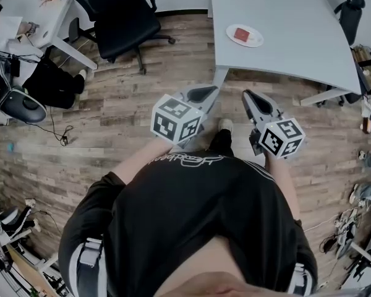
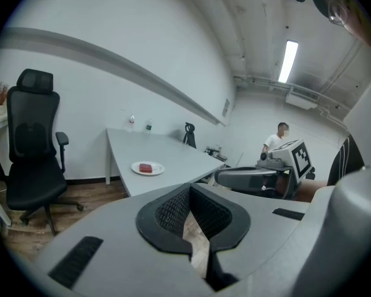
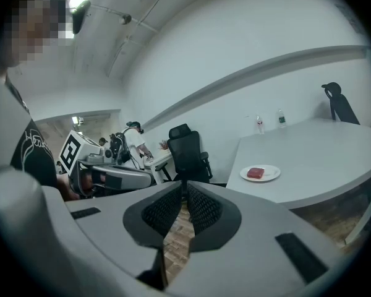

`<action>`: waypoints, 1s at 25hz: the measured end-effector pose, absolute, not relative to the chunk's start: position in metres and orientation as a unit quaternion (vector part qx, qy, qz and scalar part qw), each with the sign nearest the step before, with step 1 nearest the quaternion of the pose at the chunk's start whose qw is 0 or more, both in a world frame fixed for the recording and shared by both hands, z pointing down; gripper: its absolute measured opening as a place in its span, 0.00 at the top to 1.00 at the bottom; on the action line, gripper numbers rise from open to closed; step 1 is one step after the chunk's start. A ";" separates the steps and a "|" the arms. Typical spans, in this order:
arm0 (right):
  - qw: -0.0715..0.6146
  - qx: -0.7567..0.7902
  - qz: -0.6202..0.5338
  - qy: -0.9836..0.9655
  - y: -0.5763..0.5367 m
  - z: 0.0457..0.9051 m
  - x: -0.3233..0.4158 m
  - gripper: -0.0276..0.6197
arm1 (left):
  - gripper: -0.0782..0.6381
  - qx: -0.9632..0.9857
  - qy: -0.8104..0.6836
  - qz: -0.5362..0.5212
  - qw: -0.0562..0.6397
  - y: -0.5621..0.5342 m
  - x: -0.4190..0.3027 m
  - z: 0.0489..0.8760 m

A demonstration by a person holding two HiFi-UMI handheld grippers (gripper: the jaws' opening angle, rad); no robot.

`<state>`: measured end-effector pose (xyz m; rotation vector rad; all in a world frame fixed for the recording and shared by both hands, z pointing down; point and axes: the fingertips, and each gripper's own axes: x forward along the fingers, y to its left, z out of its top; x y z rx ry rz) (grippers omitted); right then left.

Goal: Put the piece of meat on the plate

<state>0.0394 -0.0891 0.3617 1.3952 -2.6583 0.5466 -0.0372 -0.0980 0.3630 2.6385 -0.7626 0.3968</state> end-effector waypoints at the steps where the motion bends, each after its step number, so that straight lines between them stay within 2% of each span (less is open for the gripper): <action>1: 0.045 0.457 0.180 -0.870 -0.085 0.363 0.040 0.92 | 0.88 0.935 -0.269 0.141 0.182 -0.094 -0.037 0.364; 25: 0.044 0.473 0.183 -0.860 -0.052 0.366 0.048 0.92 | 0.88 0.944 -0.240 0.149 0.167 -0.070 -0.023 0.363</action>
